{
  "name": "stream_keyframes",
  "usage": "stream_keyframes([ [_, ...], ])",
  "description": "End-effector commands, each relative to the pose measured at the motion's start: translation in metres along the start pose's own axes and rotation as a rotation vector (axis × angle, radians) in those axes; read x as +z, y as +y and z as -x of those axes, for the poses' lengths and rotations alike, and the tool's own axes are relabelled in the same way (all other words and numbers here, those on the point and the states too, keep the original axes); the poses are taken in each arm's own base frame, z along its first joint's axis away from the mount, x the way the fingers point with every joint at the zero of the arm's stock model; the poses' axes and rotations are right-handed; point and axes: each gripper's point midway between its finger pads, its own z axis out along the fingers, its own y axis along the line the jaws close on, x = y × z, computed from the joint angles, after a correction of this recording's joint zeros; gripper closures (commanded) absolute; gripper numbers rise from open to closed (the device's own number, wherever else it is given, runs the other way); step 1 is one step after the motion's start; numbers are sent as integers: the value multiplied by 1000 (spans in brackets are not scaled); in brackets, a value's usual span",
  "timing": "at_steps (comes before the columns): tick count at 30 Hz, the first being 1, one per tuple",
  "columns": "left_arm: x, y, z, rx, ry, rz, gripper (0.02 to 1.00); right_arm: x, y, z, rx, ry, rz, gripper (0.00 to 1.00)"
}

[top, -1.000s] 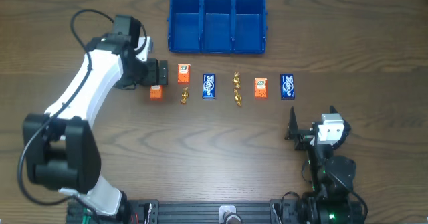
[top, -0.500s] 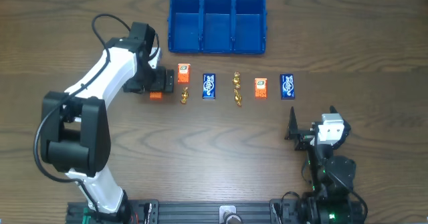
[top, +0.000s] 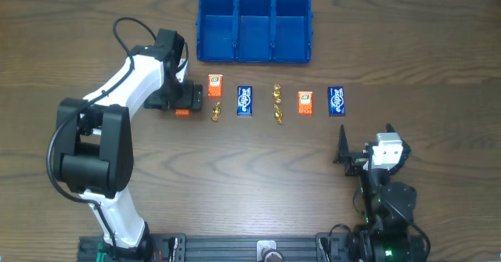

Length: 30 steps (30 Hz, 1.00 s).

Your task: Sort Candies Into Trays

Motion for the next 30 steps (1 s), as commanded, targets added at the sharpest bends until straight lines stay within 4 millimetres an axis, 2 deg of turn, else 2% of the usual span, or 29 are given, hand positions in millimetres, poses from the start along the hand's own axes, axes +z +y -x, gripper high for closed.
stream_keyframes([
  [1,0,0,7,26,-21,28,106,-1,-3,-1,-11,12,-14,1],
  [6,1,-3,9,28,-30,26,169,-1,-3,-1,-11,12,-14,1],
  [12,7,-3,9,9,-20,27,194,-1,-3,-1,-11,12,-14,1],
  [30,9,-4,9,-14,-15,17,599,-1,-3,-1,-11,12,-14,3],
])
